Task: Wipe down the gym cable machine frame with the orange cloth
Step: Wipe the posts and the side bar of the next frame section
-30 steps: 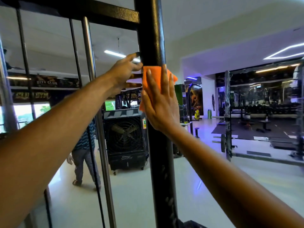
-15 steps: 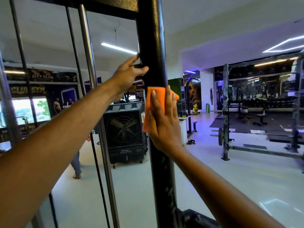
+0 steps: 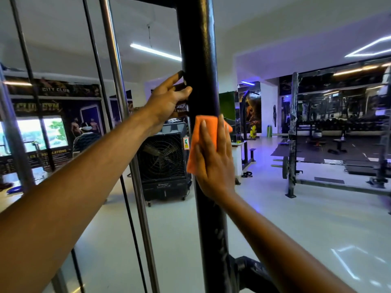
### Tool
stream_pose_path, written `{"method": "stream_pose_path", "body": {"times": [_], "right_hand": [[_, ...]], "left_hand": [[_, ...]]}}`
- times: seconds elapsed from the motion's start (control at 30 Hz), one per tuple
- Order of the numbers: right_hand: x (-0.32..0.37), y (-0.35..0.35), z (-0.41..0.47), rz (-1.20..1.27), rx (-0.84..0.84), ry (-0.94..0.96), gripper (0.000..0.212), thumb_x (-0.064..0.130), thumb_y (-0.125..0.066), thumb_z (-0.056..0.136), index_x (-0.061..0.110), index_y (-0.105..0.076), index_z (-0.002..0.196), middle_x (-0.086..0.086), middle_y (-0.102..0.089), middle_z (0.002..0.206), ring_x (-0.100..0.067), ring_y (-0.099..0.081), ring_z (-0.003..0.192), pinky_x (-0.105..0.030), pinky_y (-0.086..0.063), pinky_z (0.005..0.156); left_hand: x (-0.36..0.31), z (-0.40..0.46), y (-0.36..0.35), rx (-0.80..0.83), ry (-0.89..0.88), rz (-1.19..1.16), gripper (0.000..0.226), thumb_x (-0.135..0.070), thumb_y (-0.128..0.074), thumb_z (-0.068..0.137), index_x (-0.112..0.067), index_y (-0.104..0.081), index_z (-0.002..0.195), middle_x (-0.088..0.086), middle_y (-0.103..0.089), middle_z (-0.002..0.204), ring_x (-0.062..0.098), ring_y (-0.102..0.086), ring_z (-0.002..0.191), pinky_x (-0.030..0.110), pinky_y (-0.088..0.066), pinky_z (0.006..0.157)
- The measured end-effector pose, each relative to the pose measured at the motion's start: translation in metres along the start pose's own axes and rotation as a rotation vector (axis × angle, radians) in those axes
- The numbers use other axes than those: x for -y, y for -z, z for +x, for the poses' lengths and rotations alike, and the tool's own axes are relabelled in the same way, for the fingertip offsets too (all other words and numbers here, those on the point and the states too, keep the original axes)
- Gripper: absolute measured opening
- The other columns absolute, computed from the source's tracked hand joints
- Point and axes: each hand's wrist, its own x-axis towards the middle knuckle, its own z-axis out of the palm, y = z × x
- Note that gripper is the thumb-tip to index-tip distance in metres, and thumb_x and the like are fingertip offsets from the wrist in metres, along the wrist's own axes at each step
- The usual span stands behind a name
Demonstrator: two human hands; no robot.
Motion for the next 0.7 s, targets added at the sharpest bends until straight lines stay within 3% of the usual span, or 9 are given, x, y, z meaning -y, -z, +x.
{"method": "stream_pose_path", "body": {"times": [0.1, 0.23, 0.33, 0.47, 0.53, 0.7], "right_hand": [[-0.011, 0.002, -0.036, 0.044, 0.061, -0.046, 0.064, 0.042, -0.042, 0.116, 0.032, -0.018, 0.174, 0.003, 0.008, 0.183, -0.031, -0.004, 0.169, -0.064, -0.033, 0.126], [0.002, 0.013, 0.042, 0.092, 0.046, -0.046, 0.062, 0.047, -0.036, 0.117, 0.035, -0.017, 0.174, 0.005, 0.007, 0.183, -0.031, -0.014, 0.167, -0.05, -0.043, 0.115], [0.008, 0.014, 0.07, 0.076, 0.031, 0.001, 0.064, 0.047, -0.038, 0.117, 0.034, -0.013, 0.175, 0.003, 0.007, 0.183, -0.031, -0.012, 0.167, -0.059, -0.045, 0.117], [-0.002, 0.006, -0.016, 0.063, 0.057, -0.056, 0.066, 0.038, -0.046, 0.117, 0.033, -0.013, 0.175, 0.005, 0.011, 0.182, -0.027, 0.0, 0.169, -0.065, -0.033, 0.126], [-0.011, 0.004, -0.062, 0.068, 0.097, -0.092, 0.066, 0.04, -0.045, 0.116, 0.034, -0.014, 0.174, 0.005, 0.011, 0.183, -0.027, -0.003, 0.169, -0.064, -0.036, 0.124], [-0.003, 0.01, -0.016, 0.099, 0.084, -0.118, 0.064, 0.043, -0.044, 0.117, 0.04, -0.015, 0.174, 0.009, 0.013, 0.182, -0.029, -0.012, 0.168, -0.066, -0.041, 0.119]], "left_hand": [[0.007, -0.004, -0.002, 0.013, 0.014, 0.011, 0.059, -0.026, -0.065, 0.107, -0.04, -0.045, 0.16, -0.011, -0.071, 0.138, 0.01, -0.069, 0.123, 0.038, -0.059, 0.092], [0.007, -0.001, 0.0, 0.011, -0.001, 0.04, 0.055, -0.029, -0.066, 0.107, -0.04, -0.049, 0.157, -0.01, -0.074, 0.133, 0.013, -0.071, 0.122, 0.045, -0.057, 0.102], [0.011, 0.0, 0.002, 0.008, -0.009, 0.054, 0.056, -0.032, -0.066, 0.106, -0.041, -0.048, 0.158, -0.01, -0.073, 0.136, 0.014, -0.07, 0.124, 0.051, -0.052, 0.111], [0.018, -0.009, -0.004, 0.0, 0.019, -0.002, 0.056, -0.03, -0.068, 0.106, -0.04, -0.05, 0.157, -0.014, -0.072, 0.135, 0.011, -0.069, 0.125, 0.051, -0.053, 0.11], [0.024, -0.017, -0.009, -0.003, 0.033, -0.025, 0.051, -0.028, -0.068, 0.106, -0.039, -0.054, 0.154, -0.016, -0.073, 0.132, 0.009, -0.07, 0.121, 0.048, -0.056, 0.108], [0.033, -0.034, -0.019, 0.009, 0.042, -0.069, 0.039, -0.026, -0.066, 0.107, -0.035, -0.062, 0.145, -0.012, -0.074, 0.131, 0.009, -0.073, 0.117, 0.041, -0.06, 0.099]]}}
